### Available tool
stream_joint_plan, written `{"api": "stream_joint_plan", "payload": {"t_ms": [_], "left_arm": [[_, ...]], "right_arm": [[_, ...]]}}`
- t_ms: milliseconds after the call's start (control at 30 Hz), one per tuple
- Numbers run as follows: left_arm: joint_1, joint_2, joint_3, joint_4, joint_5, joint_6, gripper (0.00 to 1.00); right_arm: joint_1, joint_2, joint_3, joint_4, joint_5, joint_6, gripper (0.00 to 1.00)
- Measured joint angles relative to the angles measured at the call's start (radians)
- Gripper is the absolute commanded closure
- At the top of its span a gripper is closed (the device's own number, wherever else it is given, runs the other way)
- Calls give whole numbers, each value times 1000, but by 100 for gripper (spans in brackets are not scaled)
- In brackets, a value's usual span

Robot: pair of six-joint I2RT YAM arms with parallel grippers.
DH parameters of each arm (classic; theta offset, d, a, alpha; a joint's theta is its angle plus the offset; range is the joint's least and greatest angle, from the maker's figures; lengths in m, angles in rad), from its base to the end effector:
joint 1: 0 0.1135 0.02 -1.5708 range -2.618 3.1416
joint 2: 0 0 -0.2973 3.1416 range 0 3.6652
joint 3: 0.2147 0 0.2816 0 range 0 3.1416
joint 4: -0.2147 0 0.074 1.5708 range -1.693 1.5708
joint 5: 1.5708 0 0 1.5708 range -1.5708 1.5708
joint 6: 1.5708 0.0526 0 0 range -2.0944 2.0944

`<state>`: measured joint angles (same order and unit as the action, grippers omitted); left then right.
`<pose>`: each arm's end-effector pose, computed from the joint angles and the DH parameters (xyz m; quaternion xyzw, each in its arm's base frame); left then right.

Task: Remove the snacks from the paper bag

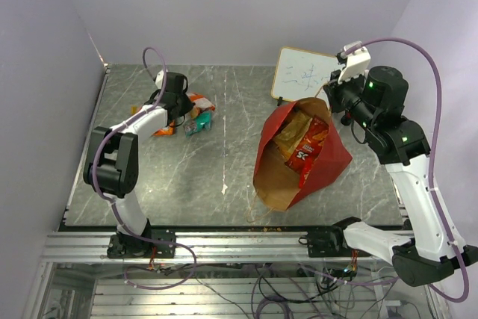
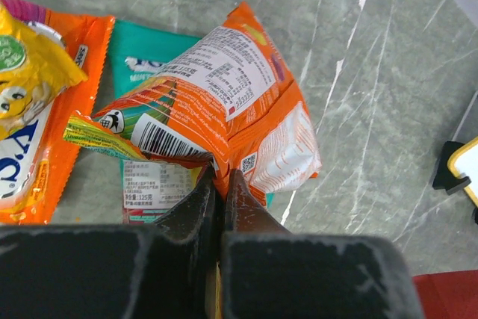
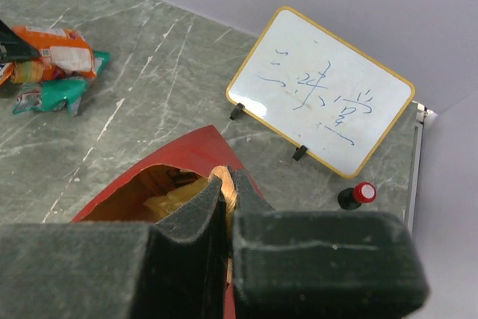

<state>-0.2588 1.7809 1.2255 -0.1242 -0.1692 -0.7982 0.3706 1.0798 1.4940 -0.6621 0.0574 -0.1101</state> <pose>0.4327 -0.1054 0.2311 -0.2747 0.8569 -0.1507 0.4093 0.2157 0.0806 0.5103 -0.1706 0.7703 0.0573 0.6117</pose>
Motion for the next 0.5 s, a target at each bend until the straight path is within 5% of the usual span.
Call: {"api": "stream_joint_plan", "payload": {"t_ms": [500], "left_arm": [[9, -14, -85, 42, 19, -6, 90]], "right_arm": [[0, -6, -5, -1, -3, 10, 100]]}}
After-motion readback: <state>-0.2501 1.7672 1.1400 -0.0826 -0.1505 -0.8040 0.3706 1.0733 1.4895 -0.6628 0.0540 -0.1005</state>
